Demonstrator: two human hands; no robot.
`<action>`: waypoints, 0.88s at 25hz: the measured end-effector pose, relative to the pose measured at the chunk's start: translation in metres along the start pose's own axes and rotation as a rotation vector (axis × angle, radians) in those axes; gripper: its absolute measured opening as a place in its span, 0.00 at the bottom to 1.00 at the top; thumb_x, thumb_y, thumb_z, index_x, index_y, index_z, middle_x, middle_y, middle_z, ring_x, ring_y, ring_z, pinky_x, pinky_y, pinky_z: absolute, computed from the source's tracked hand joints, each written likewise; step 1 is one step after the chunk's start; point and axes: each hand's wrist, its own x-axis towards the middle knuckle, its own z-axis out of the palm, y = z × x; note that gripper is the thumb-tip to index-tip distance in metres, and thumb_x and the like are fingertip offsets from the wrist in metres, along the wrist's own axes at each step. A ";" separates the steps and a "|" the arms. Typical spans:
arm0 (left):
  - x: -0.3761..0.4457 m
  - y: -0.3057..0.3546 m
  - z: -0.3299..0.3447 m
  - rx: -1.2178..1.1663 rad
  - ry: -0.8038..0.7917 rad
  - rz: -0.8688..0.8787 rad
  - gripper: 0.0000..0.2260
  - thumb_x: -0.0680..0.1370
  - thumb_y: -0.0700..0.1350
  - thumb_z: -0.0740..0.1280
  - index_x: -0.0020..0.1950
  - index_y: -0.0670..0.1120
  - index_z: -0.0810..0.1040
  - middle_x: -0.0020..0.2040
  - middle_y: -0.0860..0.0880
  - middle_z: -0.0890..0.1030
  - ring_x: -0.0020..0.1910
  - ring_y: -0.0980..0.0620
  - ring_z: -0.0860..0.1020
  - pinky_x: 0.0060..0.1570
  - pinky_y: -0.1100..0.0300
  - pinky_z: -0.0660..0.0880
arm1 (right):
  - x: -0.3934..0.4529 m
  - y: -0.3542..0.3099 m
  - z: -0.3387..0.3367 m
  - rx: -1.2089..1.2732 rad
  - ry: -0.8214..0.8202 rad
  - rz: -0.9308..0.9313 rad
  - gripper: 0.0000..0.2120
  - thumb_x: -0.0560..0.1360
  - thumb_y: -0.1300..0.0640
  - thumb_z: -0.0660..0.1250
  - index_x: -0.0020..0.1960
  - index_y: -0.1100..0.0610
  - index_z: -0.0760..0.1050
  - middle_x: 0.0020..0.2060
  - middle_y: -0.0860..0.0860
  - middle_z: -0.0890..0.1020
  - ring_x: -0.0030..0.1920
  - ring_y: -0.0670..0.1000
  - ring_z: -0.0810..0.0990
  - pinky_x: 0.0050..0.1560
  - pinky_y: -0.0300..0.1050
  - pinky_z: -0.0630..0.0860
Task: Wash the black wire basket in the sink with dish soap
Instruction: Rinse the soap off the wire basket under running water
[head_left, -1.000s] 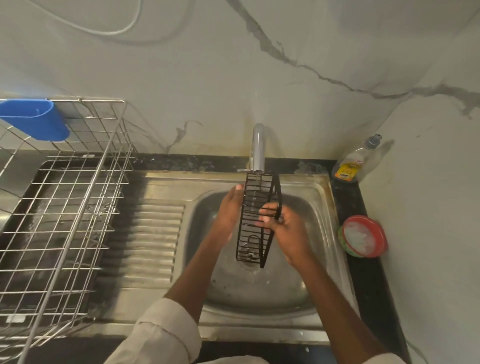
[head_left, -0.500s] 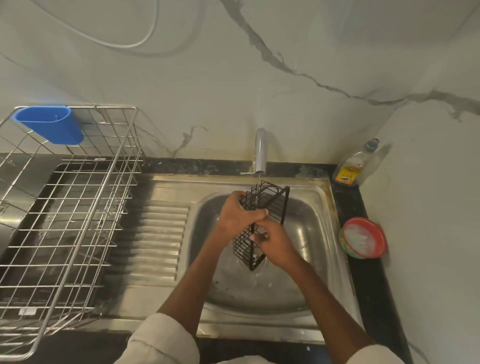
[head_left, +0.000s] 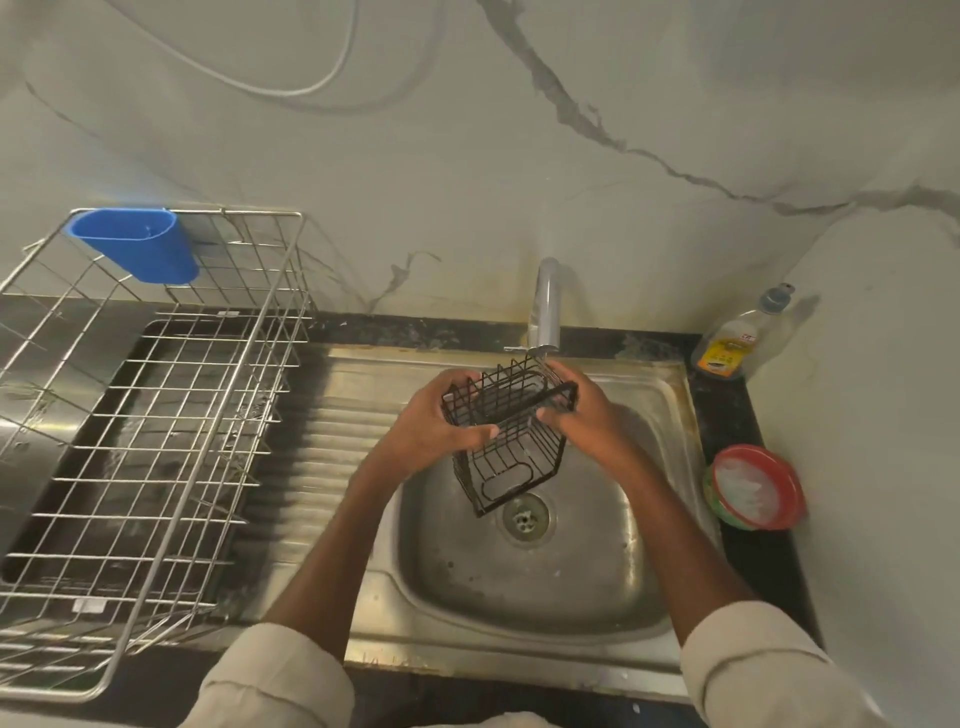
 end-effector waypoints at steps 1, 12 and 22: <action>0.000 -0.001 -0.006 -0.013 -0.004 0.005 0.31 0.72 0.43 0.83 0.72 0.50 0.76 0.65 0.55 0.80 0.58 0.68 0.80 0.54 0.74 0.77 | 0.004 -0.004 0.001 0.037 -0.021 -0.004 0.35 0.78 0.65 0.70 0.77 0.38 0.65 0.78 0.51 0.69 0.75 0.56 0.71 0.68 0.54 0.73; 0.052 0.033 0.041 0.169 -0.024 0.112 0.27 0.83 0.31 0.65 0.80 0.48 0.68 0.66 0.51 0.79 0.64 0.51 0.79 0.56 0.67 0.76 | -0.036 0.021 -0.034 0.202 0.176 -0.005 0.40 0.78 0.74 0.59 0.75 0.33 0.67 0.70 0.46 0.77 0.66 0.53 0.81 0.57 0.55 0.84; 0.059 0.037 0.086 0.079 0.001 0.011 0.30 0.80 0.25 0.63 0.78 0.47 0.73 0.67 0.51 0.81 0.66 0.55 0.79 0.58 0.69 0.78 | -0.063 0.024 -0.060 0.174 0.287 0.043 0.45 0.75 0.76 0.62 0.80 0.38 0.61 0.76 0.41 0.65 0.64 0.40 0.74 0.62 0.55 0.82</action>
